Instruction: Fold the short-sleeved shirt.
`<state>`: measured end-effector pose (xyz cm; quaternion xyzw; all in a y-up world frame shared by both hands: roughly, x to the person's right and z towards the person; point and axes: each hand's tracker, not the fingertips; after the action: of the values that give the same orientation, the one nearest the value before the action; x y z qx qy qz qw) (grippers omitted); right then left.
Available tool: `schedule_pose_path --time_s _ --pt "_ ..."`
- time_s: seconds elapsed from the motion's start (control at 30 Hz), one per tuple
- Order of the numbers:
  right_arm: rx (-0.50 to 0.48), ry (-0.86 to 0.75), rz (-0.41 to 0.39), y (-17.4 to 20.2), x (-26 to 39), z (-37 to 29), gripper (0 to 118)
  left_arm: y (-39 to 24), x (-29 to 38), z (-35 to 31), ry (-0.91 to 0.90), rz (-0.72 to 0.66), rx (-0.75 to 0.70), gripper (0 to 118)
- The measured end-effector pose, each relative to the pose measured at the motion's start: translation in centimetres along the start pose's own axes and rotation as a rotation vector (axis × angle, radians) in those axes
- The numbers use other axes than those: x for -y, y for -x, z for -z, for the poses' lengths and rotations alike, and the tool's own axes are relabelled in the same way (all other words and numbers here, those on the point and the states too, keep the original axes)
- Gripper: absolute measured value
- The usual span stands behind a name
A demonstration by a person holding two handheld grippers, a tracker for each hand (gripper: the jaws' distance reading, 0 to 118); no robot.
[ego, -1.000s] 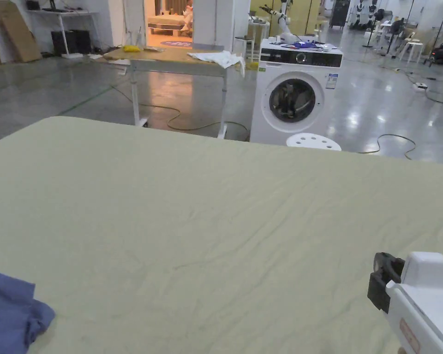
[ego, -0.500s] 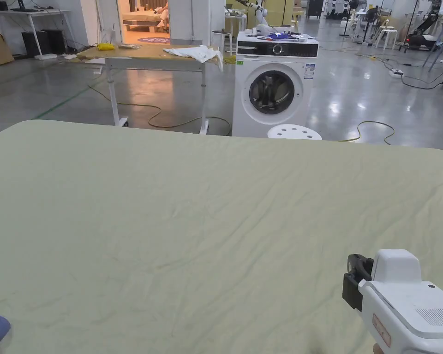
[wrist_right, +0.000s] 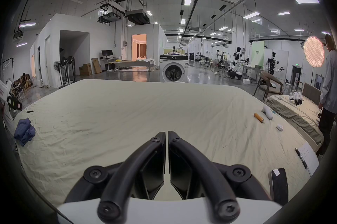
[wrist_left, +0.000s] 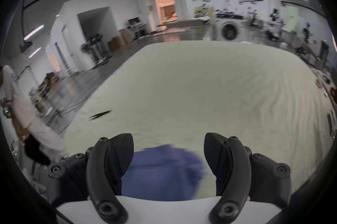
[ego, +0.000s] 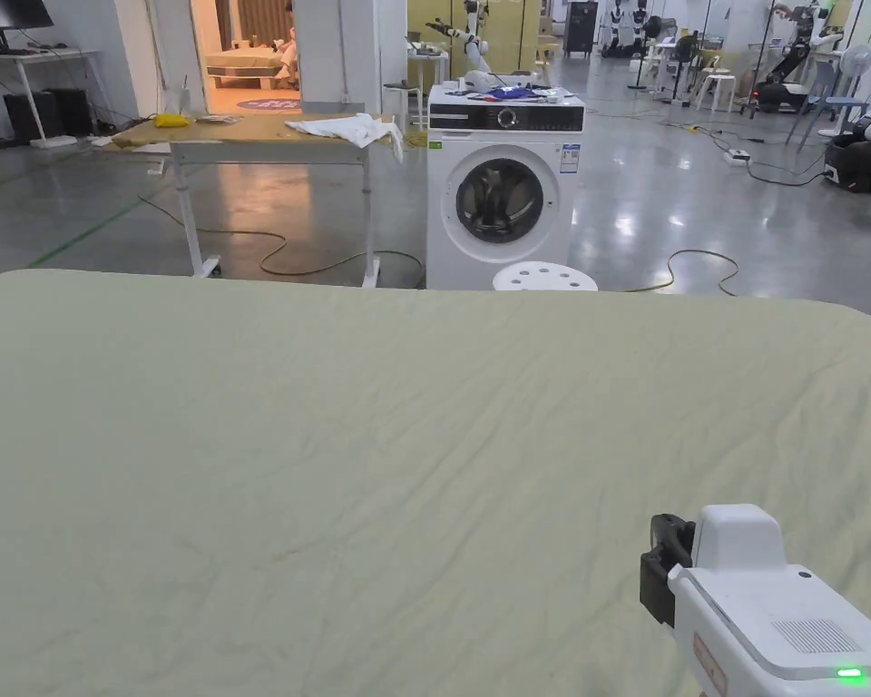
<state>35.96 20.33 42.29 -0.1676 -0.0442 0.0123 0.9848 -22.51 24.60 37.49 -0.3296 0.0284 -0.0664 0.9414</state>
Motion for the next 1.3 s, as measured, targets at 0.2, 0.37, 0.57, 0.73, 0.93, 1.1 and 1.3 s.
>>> schedule_pose_path --time_s 0.2,0.37,0.57,0.73,0.93,1.1,1.3 --pt "0.014 -0.024 0.022 0.6 0.7 0.3 2 -9.5 2.2 1.9 -0.167 -0.015 0.136 75" --pt "0.031 -0.086 0.032 1.8 0.6 0.4 2 -17.5 1.9 1.6 -0.375 -0.056 0.117 64" --pt "0.061 -0.165 0.067 2.7 -0.3 0.5 2 -23.0 0.6 1.6 -0.512 -0.038 0.131 18" --pt "0.07 -0.192 0.056 2.8 -1.1 0.6 2 -24.3 -0.2 1.1 -0.57 -0.081 0.137 0" --pt "0.076 -0.195 0.049 2.8 -1.1 0.6 2 -24.3 -0.7 1.3 -0.579 -0.069 0.175 0" --pt "0.079 -0.185 0.048 2.8 -0.8 0.6 2 -24.9 -0.4 0.8 -0.581 -0.052 0.172 0" --pt "0.071 -0.189 0.035 3.0 -0.7 0.4 2 -24.9 -0.3 0.8 -0.578 -0.051 0.16 0"
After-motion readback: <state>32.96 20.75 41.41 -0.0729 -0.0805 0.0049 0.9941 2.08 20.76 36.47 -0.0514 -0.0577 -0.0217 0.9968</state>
